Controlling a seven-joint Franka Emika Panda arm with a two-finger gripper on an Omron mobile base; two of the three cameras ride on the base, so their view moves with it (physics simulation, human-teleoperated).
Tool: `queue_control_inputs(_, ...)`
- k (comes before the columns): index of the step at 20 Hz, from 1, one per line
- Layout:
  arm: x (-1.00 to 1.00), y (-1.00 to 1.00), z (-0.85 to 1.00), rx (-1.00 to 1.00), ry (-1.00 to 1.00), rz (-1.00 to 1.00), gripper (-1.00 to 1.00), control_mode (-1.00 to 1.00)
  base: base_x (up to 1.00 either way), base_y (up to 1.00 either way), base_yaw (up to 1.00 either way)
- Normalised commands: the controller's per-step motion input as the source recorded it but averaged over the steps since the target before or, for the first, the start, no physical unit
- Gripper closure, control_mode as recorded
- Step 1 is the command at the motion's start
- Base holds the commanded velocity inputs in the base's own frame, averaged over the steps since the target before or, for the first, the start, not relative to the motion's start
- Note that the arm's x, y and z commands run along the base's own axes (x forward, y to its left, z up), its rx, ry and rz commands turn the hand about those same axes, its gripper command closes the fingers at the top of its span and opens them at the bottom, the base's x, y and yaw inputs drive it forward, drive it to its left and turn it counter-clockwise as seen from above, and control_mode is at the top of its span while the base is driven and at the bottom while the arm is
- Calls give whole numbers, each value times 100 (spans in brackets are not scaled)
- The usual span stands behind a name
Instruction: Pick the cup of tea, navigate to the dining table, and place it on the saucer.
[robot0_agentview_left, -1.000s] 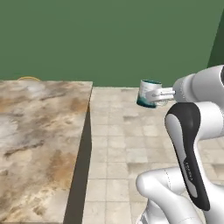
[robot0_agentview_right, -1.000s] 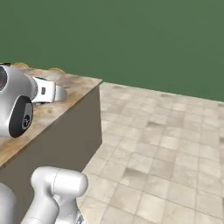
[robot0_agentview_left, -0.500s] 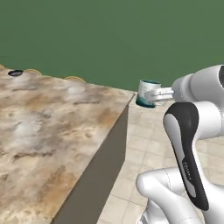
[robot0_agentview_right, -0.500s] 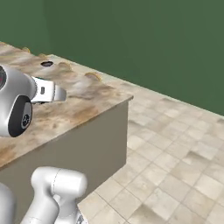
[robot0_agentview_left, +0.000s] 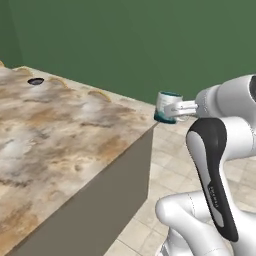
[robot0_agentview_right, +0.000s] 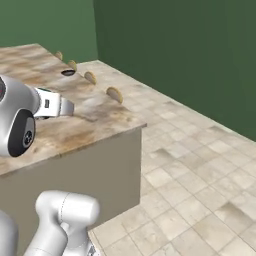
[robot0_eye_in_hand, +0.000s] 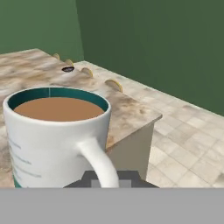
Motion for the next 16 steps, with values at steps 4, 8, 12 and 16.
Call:
queue_control_inputs(4, 0, 0, 0, 0, 0, 0, 100, 100, 35, -100, 29)
queue_control_inputs(8, 0, 0, 0, 0, 0, 0, 100, 100, 44, -100, 29)
queue_control_inputs(12, 0, 0, 0, 0, 0, 0, 100, 100, 44, -100, 30)
queue_control_inputs(16, 0, 0, 0, 0, 0, 0, 100, 100, 49, -100, 29)
